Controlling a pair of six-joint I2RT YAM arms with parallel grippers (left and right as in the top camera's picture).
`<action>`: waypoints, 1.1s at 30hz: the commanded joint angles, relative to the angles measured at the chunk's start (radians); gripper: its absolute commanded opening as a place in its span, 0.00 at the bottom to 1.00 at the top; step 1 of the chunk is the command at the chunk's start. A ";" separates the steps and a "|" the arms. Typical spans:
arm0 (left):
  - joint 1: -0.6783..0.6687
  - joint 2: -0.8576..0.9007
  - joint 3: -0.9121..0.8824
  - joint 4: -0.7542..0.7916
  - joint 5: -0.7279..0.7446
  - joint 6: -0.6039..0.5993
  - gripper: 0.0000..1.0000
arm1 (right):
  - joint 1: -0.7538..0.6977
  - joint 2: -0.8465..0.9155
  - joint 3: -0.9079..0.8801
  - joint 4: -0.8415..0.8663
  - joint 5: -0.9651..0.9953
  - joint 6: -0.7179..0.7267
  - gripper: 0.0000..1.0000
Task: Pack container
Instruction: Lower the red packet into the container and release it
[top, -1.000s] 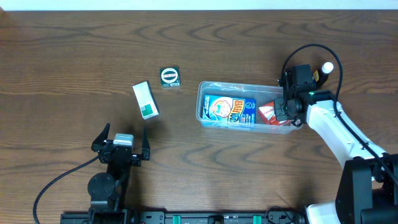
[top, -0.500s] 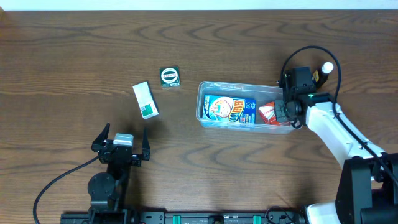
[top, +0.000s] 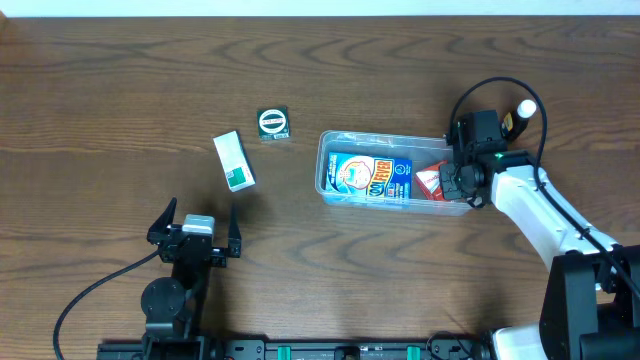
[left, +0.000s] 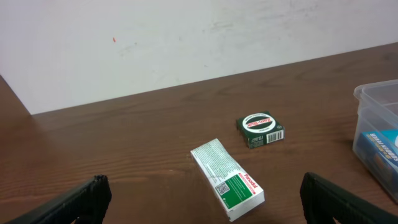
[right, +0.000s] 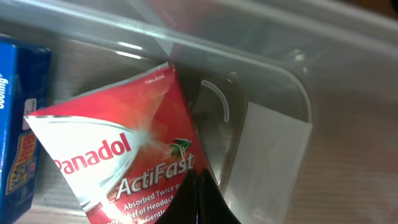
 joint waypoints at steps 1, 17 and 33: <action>0.003 -0.007 -0.024 -0.022 0.008 0.006 0.98 | -0.006 0.008 -0.010 0.009 0.027 -0.037 0.01; 0.003 -0.007 -0.024 -0.022 0.008 0.006 0.98 | -0.054 0.008 -0.033 0.056 0.014 -0.130 0.01; 0.003 -0.007 -0.024 -0.022 0.008 0.006 0.98 | -0.056 0.008 -0.057 0.097 -0.128 -0.129 0.01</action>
